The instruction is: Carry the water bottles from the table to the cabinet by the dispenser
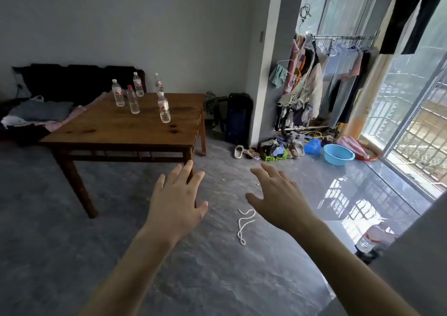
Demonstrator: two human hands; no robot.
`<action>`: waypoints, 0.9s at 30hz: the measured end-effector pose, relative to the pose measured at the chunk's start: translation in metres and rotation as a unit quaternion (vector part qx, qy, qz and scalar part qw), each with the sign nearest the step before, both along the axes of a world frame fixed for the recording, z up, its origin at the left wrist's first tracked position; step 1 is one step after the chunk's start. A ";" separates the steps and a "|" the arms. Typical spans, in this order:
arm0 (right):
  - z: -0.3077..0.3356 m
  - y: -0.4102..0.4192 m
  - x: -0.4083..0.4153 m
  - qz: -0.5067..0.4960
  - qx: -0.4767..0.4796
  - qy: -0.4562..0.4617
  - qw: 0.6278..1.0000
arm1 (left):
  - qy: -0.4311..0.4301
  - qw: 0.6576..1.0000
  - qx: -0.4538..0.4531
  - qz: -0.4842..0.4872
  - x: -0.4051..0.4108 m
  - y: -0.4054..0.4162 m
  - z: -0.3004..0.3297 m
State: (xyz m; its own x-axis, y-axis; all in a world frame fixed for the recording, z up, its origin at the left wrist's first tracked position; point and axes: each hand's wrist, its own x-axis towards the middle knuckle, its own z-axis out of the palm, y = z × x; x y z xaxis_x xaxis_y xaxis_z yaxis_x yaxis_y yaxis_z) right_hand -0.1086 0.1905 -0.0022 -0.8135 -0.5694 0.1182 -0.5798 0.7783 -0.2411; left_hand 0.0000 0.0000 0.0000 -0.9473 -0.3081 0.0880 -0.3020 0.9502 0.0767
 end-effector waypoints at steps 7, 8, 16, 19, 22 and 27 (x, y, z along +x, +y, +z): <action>-0.017 -0.016 -0.085 -0.020 -0.001 -0.018 1.000 | -0.004 1.000 -0.003 -0.023 -0.095 -0.019 -0.013; -0.016 -0.020 -0.101 -0.022 0.000 -0.016 1.000 | -0.003 1.000 -0.007 -0.024 -0.113 -0.022 -0.014; -0.003 -0.048 -0.239 -0.017 -0.020 -0.006 1.000 | -0.006 0.999 -0.021 -0.024 -0.249 -0.040 -0.006; 0.000 -0.066 -0.282 -0.008 -0.027 -0.009 1.000 | -0.003 1.000 -0.023 -0.011 -0.288 -0.051 0.000; 0.002 -0.086 -0.314 0.008 -0.028 -0.016 0.999 | -0.011 1.000 -0.027 -0.005 -0.320 -0.064 -0.001; -0.007 -0.118 -0.375 0.026 -0.023 -0.020 0.999 | -0.017 1.000 -0.015 0.010 -0.378 -0.092 -0.009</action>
State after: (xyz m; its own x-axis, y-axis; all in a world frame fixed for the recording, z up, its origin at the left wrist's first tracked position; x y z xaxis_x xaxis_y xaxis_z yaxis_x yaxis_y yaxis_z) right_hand -0.4834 0.0728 -0.0094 -0.7882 -0.6050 0.1125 -0.6073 0.7354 -0.3005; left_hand -0.3783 -0.0919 -0.0088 -0.9437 -0.3243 0.0648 -0.3224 0.9459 0.0373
